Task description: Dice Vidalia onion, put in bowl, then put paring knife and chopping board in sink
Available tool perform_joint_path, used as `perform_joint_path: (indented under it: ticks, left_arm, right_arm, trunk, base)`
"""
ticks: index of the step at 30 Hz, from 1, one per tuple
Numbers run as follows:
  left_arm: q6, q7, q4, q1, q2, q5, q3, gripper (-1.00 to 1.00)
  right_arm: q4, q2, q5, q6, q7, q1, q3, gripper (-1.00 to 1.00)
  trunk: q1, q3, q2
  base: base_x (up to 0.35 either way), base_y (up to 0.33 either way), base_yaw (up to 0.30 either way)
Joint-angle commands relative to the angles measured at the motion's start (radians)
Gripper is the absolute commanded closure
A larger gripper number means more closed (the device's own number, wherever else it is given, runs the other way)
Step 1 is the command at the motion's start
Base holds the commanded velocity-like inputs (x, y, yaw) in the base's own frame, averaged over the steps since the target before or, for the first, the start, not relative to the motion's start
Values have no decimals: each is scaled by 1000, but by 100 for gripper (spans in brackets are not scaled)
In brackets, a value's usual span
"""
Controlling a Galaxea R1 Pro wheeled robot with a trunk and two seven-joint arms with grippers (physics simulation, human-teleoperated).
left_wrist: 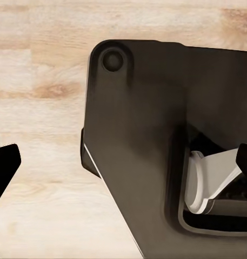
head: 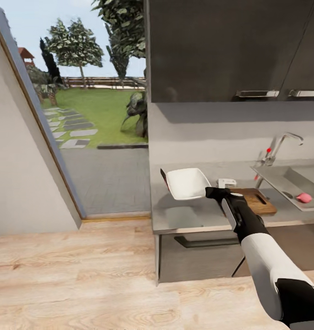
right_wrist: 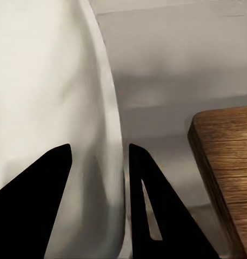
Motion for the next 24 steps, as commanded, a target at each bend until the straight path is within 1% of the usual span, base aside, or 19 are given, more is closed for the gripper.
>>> perform_joint_path:
  ticks: [1, 6, 13, 16, 21, 24]
  left_arm:
    - [-1, -1, -2, 0, -1, 5, 0, -100]
    - [-1, -1, -2, 0, -1, 4, -1, -100]
    - [-2, -1, -2, 0, -2, 3, 0, -100]
    - [-2, -1, -2, 0, -2, 3, 0, -100]
    - [-2, -1, -2, 0, -2, 2, 0, -100]
    - [-2, -1, -2, 0, -2, 2, 0, -100]
  right_arm:
    - [-2, 0, -2, 6, 4, -1, -3, 100]
    - [-2, 0, -2, 6, 4, -1, -4, 100]
    - [0, -7, -2, 10, 4, -1, -7, 100]
    - [1, -9, -2, 56, 4, -1, -8, 100]
    - [2, -6, -2, 86, 3, -1, -8, 100]
    - [2, -3, -2, 118, 3, -1, -8, 100]
  trunk:
    - [0, -2, -2]
    - [0, -2, -2]
    - [0, -2, -2]
    - [0, -2, -2]
    - [0, -2, -2]
    - [0, -2, -2]
  base:
    - [-171, -44, 74]
    - [-226, -43, 24]
    - [-26, -4, 1]
    - [-2, 0, 0]
    - [0, 0, 0]
    - [0, 0, 0]
